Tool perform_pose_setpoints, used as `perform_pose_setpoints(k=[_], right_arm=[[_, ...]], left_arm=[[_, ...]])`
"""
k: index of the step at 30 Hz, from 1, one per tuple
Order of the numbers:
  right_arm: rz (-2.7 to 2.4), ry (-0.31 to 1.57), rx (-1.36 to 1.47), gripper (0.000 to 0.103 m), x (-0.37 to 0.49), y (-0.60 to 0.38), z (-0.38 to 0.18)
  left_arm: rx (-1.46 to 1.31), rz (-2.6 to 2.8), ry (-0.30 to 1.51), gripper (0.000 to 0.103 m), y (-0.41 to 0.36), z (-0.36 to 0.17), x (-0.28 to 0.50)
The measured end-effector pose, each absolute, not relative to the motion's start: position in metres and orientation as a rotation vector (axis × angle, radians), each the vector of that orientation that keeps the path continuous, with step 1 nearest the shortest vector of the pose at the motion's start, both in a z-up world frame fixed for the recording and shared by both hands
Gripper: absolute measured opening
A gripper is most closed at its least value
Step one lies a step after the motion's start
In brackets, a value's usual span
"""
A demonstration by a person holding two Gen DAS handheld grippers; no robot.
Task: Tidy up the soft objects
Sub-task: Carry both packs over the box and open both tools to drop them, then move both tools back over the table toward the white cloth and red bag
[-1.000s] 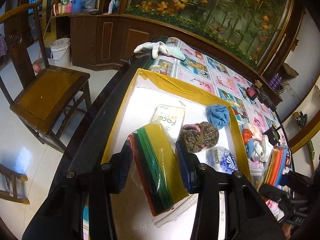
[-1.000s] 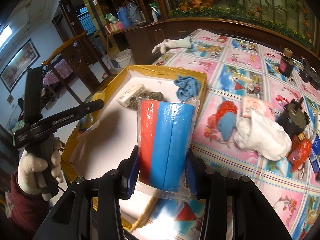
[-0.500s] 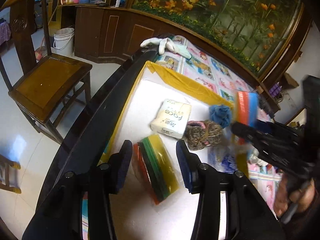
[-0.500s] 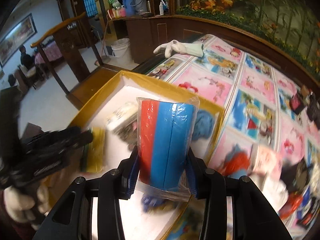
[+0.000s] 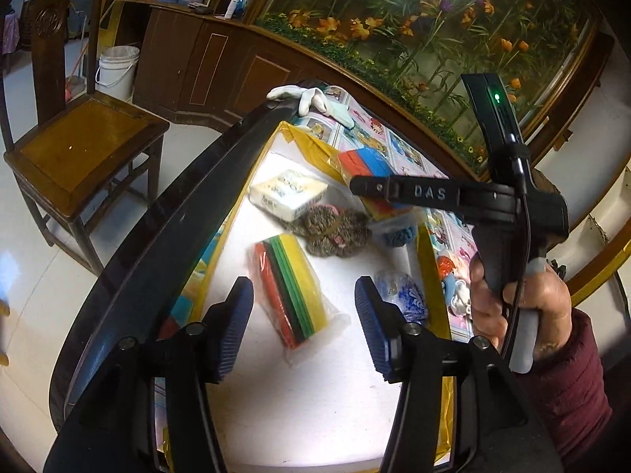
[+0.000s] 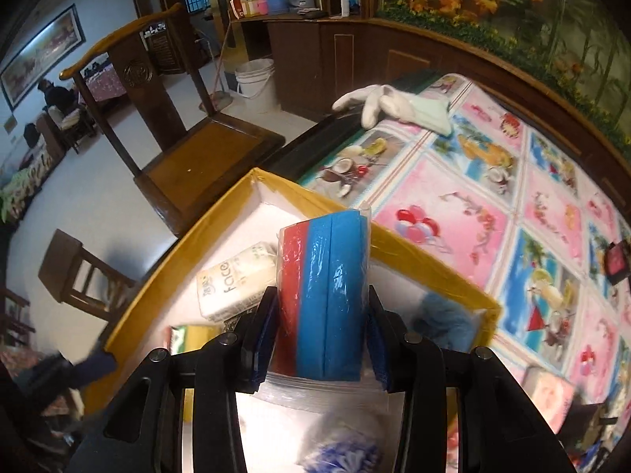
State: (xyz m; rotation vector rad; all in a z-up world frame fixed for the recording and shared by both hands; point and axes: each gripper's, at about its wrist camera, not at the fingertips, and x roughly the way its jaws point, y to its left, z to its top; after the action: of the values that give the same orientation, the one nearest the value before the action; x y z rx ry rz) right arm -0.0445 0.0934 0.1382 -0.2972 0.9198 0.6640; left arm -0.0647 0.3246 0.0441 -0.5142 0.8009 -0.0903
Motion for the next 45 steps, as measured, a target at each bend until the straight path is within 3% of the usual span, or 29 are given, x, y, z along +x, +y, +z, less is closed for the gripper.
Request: perform_pose_setpoints(k=[2,6,13,19,32,45], right_arm=[[0.659,0.921,-0.292,0.043,-0.039,0.099,0.134],[0.577,0.918,-0.273,0.069,-0.027,0.093,0.126],[0.546,0.874,-0.169,0.07,-0.055,0.036,0.139],[0.547,0.824,-0.073,0.077,-0.103,-0.033,0.147],[0.443,0.796,-0.022,0.079,-0.177,-0.17,0.128],[0.336,0.741,0.042,0.08,-0.193,-0.261,0.118]], left_arm=[[-0.524,-0.095,0.811,0.052,0.325,0.041,-0.065],[-0.532,-0.104,0.811,0.052,0.322,0.041,-0.07],[-0.558,-0.124,0.789,0.054,0.312,0.047,-0.084],[-0.584,-0.138,0.798,0.058,0.293,0.048,-0.092],[-0.502,-0.187,0.869,0.058,0.197,0.053,-0.109],[-0.364,-0.216,0.932,0.058,0.121,0.06,-0.11]])
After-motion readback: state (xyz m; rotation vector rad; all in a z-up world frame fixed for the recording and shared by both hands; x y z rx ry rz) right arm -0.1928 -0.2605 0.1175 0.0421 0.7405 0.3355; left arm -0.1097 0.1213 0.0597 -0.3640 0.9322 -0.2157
